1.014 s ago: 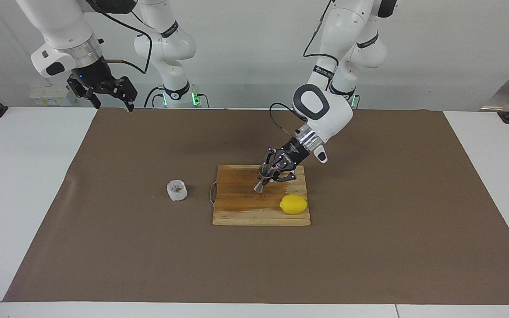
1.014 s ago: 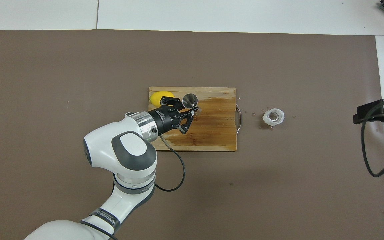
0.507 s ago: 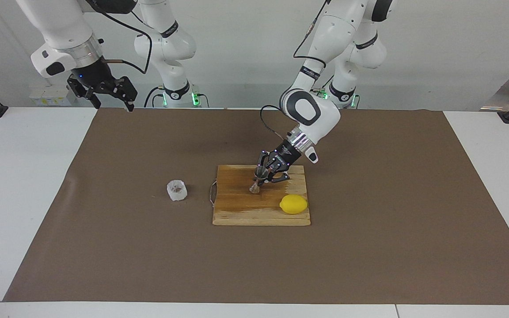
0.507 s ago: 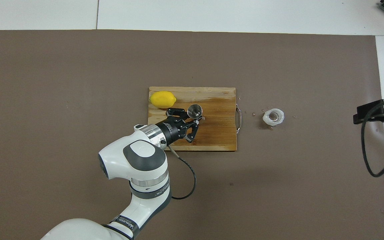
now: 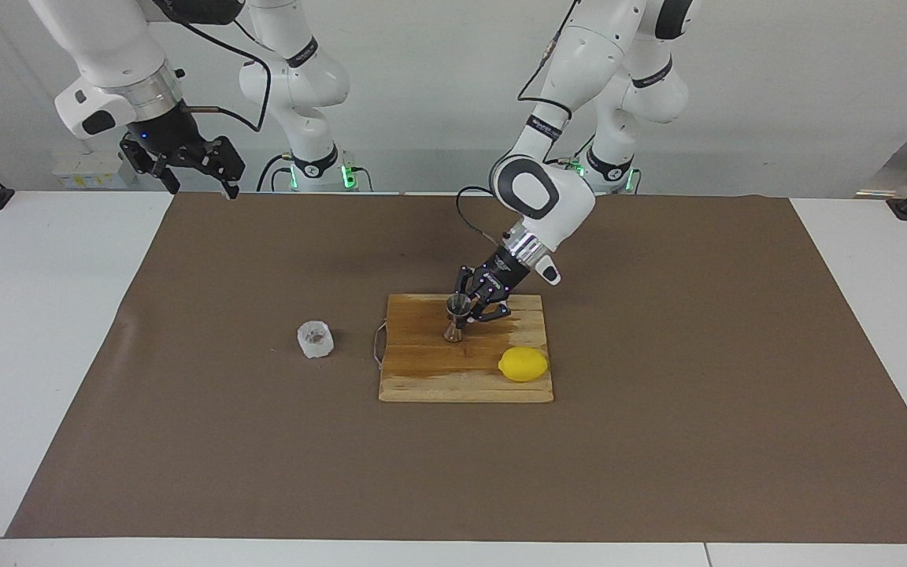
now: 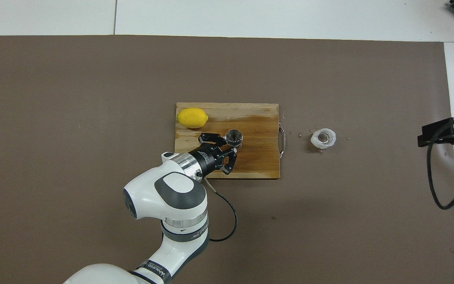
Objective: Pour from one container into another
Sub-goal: 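Lower the metal cup onto the middle of the wooden board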
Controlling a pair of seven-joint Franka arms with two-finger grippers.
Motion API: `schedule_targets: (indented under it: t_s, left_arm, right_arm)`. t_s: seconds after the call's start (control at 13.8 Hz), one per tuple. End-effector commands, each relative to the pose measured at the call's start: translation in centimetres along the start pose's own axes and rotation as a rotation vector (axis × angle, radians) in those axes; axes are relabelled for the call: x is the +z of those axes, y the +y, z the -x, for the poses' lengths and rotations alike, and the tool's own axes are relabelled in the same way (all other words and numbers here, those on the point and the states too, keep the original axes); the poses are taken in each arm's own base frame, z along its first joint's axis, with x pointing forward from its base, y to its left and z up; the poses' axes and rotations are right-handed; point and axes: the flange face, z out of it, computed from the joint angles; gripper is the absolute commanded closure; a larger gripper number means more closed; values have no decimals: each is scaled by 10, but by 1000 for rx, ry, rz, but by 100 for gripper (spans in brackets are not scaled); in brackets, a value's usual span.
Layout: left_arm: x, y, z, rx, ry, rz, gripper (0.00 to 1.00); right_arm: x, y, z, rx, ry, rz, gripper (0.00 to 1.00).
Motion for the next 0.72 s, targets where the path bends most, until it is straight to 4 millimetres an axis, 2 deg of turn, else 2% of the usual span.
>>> schedule_targets:
  t_s: [0.0, 0.14, 0.22, 0.36, 0.65]
  left_arm:
    - [-2, -2, 1, 19, 14, 27, 24]
    - [-4, 1, 3, 25, 16, 41, 21]
    - [-6, 2, 7, 31, 18, 51, 0]
    - [-10, 8, 18, 62, 10, 61, 0]
    - [-17, 5, 31, 144, 7, 54, 0]
  right_arm:
    - [-1, 2, 4, 10, 7, 14, 0]
    - [-2, 2, 4, 10, 8, 13, 0]
    - [-1, 2, 4, 10, 7, 12, 0]
    - [-1, 2, 4, 10, 7, 14, 0]
    - [-1, 2, 4, 10, 7, 12, 0]
